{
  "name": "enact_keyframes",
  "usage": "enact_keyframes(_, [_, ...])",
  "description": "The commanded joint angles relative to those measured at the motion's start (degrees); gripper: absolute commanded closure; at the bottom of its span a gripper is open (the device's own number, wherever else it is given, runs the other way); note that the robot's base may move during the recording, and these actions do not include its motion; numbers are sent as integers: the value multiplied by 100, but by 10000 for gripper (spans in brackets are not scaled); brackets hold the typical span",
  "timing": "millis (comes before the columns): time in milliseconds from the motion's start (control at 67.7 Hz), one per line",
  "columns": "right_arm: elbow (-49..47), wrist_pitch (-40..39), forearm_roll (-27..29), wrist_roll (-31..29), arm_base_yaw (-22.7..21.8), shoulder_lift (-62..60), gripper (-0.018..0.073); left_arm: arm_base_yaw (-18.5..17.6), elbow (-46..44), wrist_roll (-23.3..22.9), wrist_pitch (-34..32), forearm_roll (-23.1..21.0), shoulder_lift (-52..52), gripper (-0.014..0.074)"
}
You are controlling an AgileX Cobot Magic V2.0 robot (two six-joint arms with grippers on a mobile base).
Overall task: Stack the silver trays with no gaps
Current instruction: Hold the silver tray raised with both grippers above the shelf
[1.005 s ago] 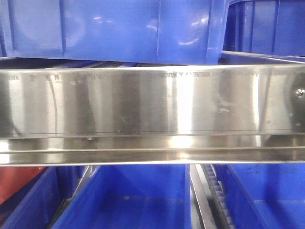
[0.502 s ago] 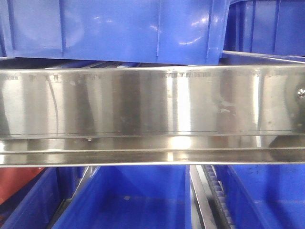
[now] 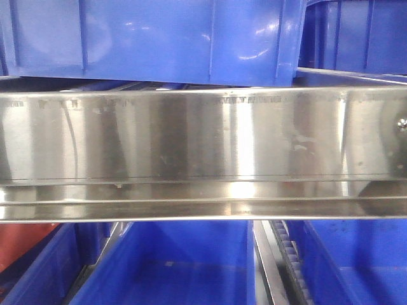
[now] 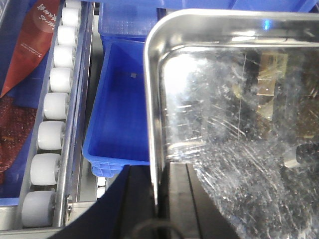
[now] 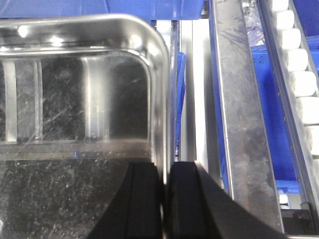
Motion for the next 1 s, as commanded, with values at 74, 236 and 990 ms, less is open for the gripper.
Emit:
enact_keyframes(74, [-21,-393,-102,0,47,-60,565,-87,-19,11,-312,-6,-25,613])
enact_keyframes(236, [-21,-393,-102,0,47,-60,565,-87,-19,11,-312,-6,-25,613])
enact_keyframes(990, [-21,-393,-102,0,47,-60,565,-87,-19,11,-340,-1,-25,613])
